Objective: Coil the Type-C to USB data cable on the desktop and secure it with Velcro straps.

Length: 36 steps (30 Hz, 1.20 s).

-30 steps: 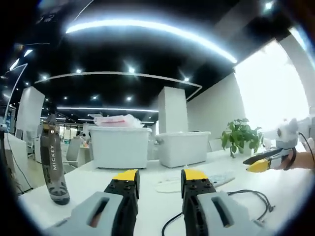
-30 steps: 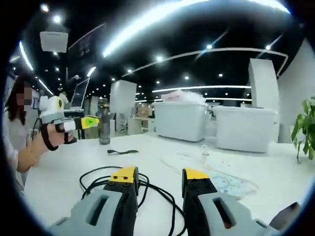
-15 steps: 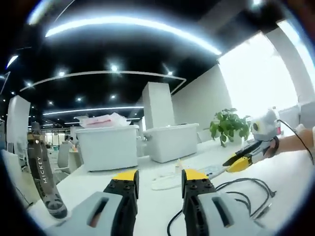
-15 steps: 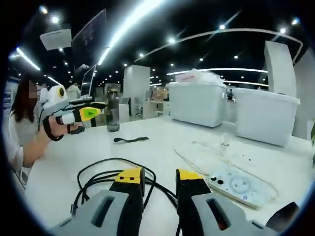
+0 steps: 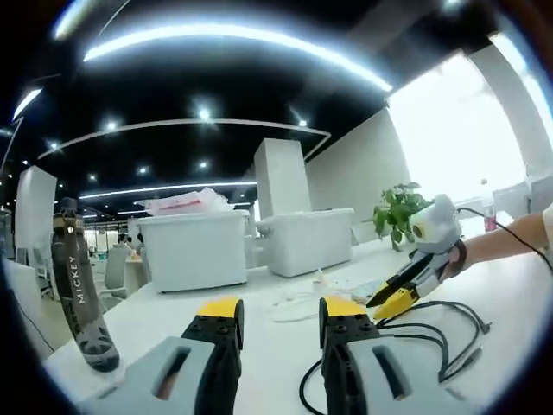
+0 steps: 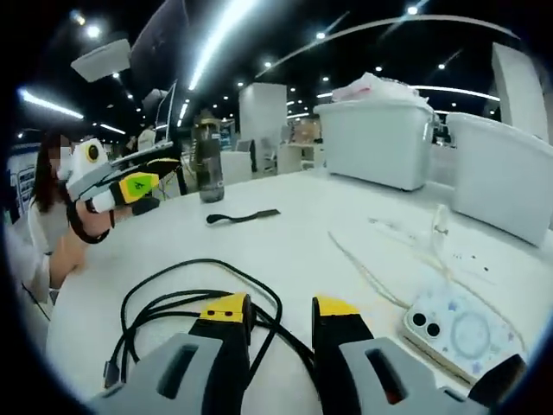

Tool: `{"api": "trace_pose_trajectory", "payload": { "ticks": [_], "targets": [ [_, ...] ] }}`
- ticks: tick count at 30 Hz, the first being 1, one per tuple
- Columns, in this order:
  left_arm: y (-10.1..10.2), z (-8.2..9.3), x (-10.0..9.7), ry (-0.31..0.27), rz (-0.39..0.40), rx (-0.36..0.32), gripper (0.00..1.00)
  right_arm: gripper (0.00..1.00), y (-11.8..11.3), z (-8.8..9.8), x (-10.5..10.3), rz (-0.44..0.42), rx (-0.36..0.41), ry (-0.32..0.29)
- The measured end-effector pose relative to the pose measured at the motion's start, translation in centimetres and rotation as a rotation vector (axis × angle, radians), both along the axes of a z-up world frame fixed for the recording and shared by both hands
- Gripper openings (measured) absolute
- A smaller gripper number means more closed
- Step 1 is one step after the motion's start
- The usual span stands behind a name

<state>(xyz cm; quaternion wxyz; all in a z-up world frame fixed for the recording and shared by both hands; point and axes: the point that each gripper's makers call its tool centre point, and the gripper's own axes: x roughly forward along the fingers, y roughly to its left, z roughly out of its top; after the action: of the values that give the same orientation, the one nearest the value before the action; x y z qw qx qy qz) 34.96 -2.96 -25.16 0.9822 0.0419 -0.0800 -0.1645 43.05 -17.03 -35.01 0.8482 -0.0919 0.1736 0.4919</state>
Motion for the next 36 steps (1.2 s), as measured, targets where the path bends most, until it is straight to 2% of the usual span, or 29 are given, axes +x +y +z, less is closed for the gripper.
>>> {"api": "trace_pose_trajectory", "payload": {
  "ticks": [4, 12, 17, 19, 24, 29, 34, 36],
  "targets": [
    [-0.1, 0.0, -0.1, -0.007, 0.002, 0.012, 0.37, 0.25, 0.8, -1.3, 0.4, 0.024, -0.037, 0.04],
    [-0.5, 0.1, -0.2, -0.011, -0.008, 0.025, 0.37, 0.19, 1.3, -2.9, 0.8, 0.039, -0.081, 0.06],
    [-0.5, 0.1, -0.3, -0.01, -0.01, 0.026, 0.37, 0.13, 1.6, -3.1, 0.8, 0.046, -0.074, 0.098],
    [-0.6, 0.0, -0.2, -0.008, -0.011, 0.027, 0.37, 0.07, 1.8, -3.3, 0.7, 0.052, -0.075, 0.125],
    [-0.9, -0.5, -0.2, 0.006, -0.021, 0.033, 0.37, 0.03, 2.0, -3.2, 0.6, 0.068, -0.084, 0.129],
    [-1.6, -1.2, 0.0, 0.027, -0.043, 0.047, 0.37, 0.03, 1.6, -2.4, 0.3, 0.069, -0.104, 0.081],
    [-2.5, -2.0, -0.1, 0.049, -0.077, 0.064, 0.37, 0.02, 0.9, 1.3, 0.1, 0.03, -0.01, -0.036],
    [-2.9, -2.1, -0.2, 0.053, -0.095, 0.069, 0.37, 0.02, 0.6, 3.3, -1.0, 0.028, 0.048, -0.083]
  ]
}}
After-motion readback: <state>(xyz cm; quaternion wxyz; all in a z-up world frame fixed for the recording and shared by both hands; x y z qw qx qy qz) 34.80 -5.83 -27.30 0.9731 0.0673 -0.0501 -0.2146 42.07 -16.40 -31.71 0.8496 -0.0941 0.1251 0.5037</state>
